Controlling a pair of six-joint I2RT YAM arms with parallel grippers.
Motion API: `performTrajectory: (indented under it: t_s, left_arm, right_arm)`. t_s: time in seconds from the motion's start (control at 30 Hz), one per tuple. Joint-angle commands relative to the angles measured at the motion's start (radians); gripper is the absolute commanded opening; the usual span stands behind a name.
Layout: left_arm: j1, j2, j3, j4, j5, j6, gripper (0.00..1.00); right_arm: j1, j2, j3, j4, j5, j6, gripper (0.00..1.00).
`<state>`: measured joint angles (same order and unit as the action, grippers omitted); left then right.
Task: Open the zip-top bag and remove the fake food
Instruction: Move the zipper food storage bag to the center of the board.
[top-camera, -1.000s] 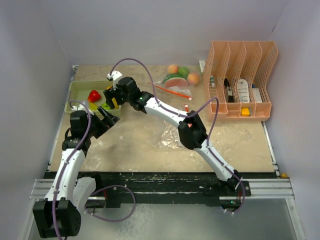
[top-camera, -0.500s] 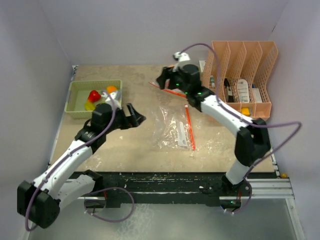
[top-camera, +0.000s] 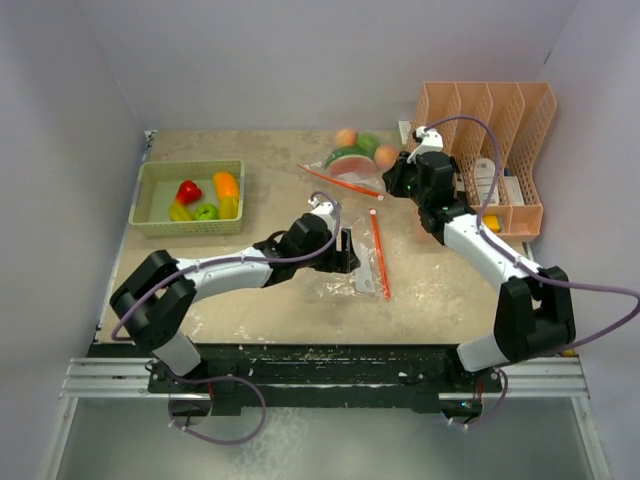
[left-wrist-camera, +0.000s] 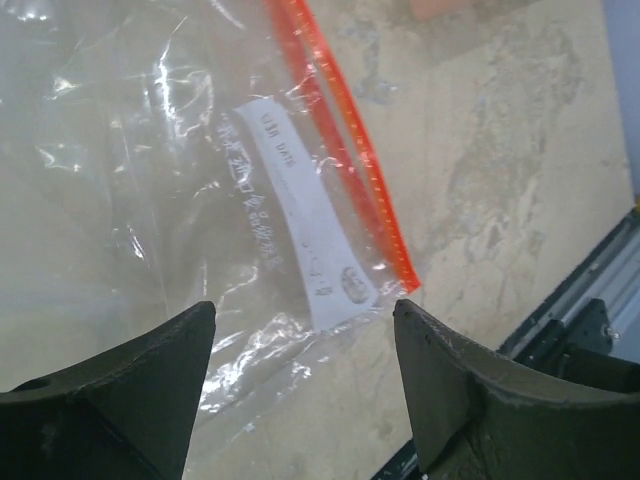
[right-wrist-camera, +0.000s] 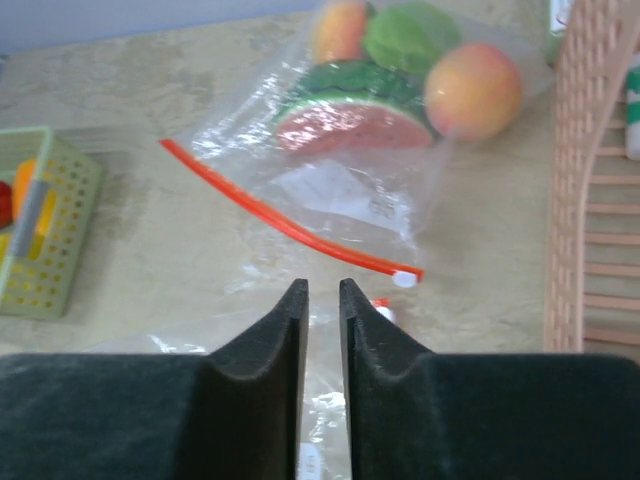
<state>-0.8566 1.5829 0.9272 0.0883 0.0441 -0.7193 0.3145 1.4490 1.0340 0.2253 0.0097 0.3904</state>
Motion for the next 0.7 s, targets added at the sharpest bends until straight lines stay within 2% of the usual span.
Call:
performTrajectory:
  t_s: [0.0,0.13,0.3,0.47,0.67]
  left_arm:
    - [0.046,0.060,0.019,0.104,0.001,-0.037,0.77]
    - [0.136,0.118,-0.020,0.165,0.067,-0.062,0.80]
    - [0.242,0.132,-0.021,0.152,0.066,-0.026,0.82]
    - [0.339,0.152,-0.019,0.126,0.072,-0.012,0.85]
    - [0.415,0.153,-0.067,0.113,0.064,-0.019,0.91]
  right_arm:
    - [-0.030,0.063,0.051,0.005,0.021,-0.003,0.30]
    - [-0.040,0.164,0.111,0.005,-0.013,-0.022,0.56]
    - [-0.043,0.291,0.200,-0.008,-0.030,-0.026,0.77]
    - [-0.052,0.422,0.289,-0.028,-0.039,-0.013,0.87]
    - [-0.067,0.527,0.314,0.033,-0.112,0.028,0.88]
